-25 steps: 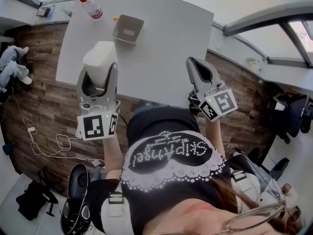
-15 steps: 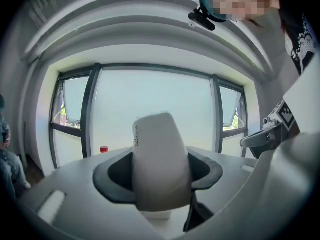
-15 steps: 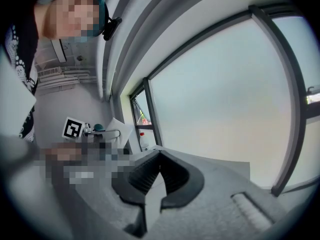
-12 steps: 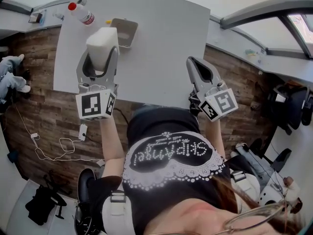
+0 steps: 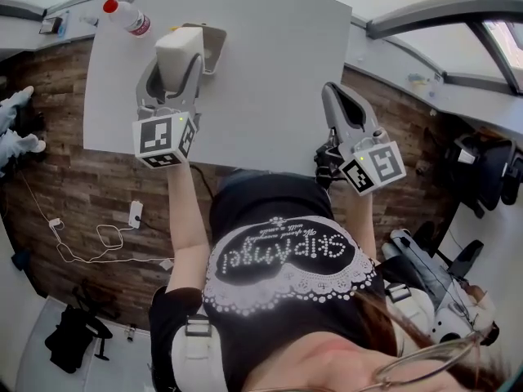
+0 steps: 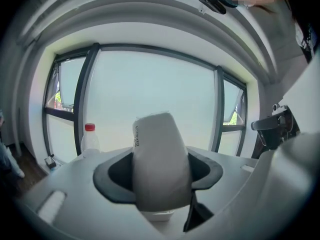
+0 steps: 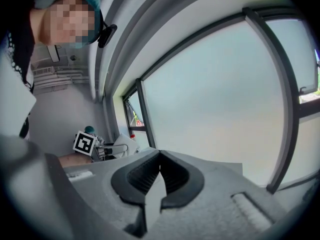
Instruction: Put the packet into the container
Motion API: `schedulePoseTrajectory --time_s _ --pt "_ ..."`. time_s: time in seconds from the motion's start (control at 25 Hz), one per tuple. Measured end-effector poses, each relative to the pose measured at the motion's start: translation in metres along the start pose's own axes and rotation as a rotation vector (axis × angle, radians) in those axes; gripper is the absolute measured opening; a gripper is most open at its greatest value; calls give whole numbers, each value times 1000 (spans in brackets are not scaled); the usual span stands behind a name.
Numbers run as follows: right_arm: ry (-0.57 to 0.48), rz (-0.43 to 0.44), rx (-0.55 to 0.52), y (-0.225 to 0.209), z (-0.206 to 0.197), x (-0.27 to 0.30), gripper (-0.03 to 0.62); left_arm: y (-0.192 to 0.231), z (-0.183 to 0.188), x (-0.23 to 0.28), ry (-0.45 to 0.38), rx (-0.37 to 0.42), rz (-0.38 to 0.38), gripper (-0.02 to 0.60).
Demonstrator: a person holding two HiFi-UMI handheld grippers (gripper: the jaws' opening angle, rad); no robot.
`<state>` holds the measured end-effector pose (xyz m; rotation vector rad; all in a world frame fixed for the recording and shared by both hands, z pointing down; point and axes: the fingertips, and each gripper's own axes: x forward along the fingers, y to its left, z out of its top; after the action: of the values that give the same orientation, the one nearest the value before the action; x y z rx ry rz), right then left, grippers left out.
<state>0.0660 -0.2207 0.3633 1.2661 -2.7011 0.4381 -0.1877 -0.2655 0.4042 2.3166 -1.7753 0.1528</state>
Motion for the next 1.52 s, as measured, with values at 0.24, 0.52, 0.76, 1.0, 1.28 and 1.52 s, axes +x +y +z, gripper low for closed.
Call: schedulePoseTrajectory --time_s 0.24,0.52,0.76,1.0,1.28,1.52 --pt "9 -10 2 -1 -3 0 0 4 -23 17 57 -13 -8 272" --pt "19 -6 2 1 -5 3 0 6 -45 33 115 -7 -10 272" --pt "30 -6 6 2 -7 7 0 15 -74 48 195 2 -5 272" --pt "34 -14 12 1 -10 8 0 24 -92 59 241 0 30 272" --pt "38 -24 22 -1 -12 10 0 32 -109 69 311 10 59 272" --pt "40 -29 27 -2 -12 10 0 34 -124 79 376 20 64 272"
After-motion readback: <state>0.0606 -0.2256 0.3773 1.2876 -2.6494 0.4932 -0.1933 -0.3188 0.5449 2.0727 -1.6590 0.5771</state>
